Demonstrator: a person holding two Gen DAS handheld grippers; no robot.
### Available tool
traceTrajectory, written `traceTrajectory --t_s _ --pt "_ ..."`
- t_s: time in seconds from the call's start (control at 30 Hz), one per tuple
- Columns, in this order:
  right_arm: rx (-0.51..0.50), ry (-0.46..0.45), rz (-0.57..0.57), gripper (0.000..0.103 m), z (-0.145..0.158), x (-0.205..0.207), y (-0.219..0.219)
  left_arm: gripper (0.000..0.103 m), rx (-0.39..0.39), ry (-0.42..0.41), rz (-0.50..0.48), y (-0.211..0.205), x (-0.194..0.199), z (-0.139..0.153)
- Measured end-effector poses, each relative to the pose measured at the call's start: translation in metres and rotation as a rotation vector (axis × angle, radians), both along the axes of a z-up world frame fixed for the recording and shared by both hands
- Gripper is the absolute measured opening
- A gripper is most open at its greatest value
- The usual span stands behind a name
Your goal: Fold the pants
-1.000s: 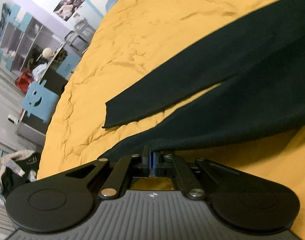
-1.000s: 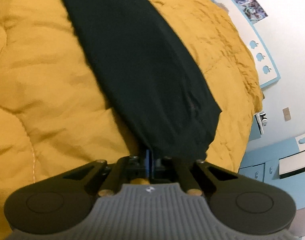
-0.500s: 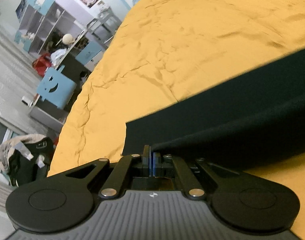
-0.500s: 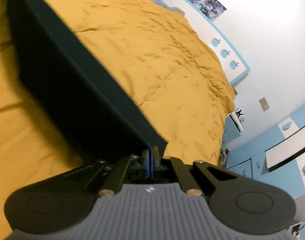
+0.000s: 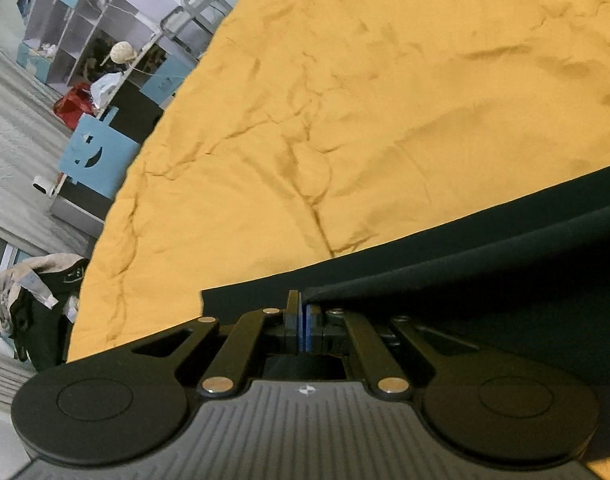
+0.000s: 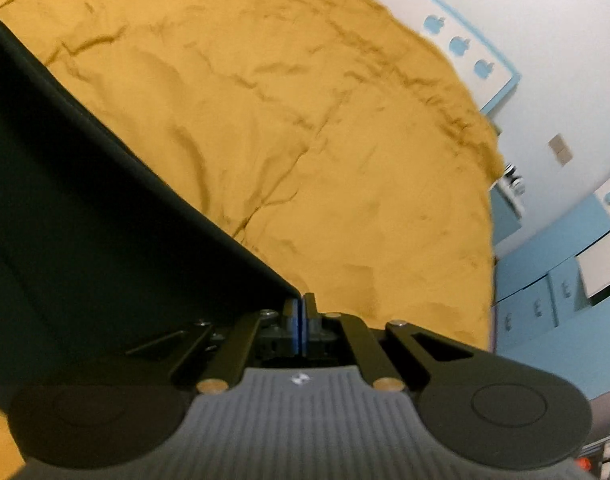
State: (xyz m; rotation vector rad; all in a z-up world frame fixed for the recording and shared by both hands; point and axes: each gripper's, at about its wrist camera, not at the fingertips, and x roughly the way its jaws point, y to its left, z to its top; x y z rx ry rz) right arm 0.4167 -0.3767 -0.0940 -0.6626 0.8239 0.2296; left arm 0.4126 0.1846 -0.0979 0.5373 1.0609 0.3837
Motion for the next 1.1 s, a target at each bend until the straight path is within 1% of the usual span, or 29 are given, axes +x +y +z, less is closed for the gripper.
traceTrajectory --t_s 0.2,0.3,0.37,0.47,0.6,0.67,0.73,0.97,1.0,1.03,1.07,1.1 --pt "0.031 0.022 -0.025 0.0 -0.025 0.019 0.004 0.001 -0.008 0.025 0.005 -0.004 0.009 -0.021" --pt "0.044 0.027 -0.039 0.0 -0.033 0.022 0.002 0.001 -0.024 0.011 0.01 -0.005 0.013 -0.025" --pt "0.06 0.025 -0.054 0.0 -0.037 0.028 0.001 0.001 -0.056 -0.009 0.027 -0.003 0.014 -0.023" --pt "0.084 0.007 -0.069 0.0 -0.039 0.027 0.002 0.0 -0.075 -0.039 0.034 -0.003 0.013 -0.013" --pt "0.131 -0.015 -0.084 0.0 -0.027 0.02 -0.003 0.0 -0.098 -0.064 0.044 -0.001 0.011 0.003" --pt "0.146 -0.034 -0.09 0.0 -0.021 0.017 -0.006 0.0 -0.093 -0.07 0.045 0.0 0.013 0.005" --pt "0.144 -0.033 -0.097 0.0 -0.022 0.02 -0.007 0.0 -0.084 -0.066 0.045 -0.002 0.018 0.0" --pt "0.15 0.0 -0.143 0.0 -0.046 0.035 -0.004 0.001 -0.1 -0.073 0.082 -0.001 0.026 -0.021" --pt "0.156 0.0 -0.151 0.0 -0.048 0.036 -0.005 0.002 -0.107 -0.079 0.088 -0.001 0.026 -0.023" --pt "0.16 -0.003 -0.164 0.0 -0.05 0.037 -0.005 0.008 -0.111 -0.083 0.098 0.0 0.026 -0.025" --pt "0.168 -0.005 -0.174 0.0 -0.051 0.038 -0.006 0.01 -0.108 -0.095 0.098 -0.001 0.025 -0.025" --pt "0.178 -0.009 -0.181 0.0 -0.052 0.038 -0.006 0.019 -0.103 -0.108 0.096 -0.001 0.024 -0.024"
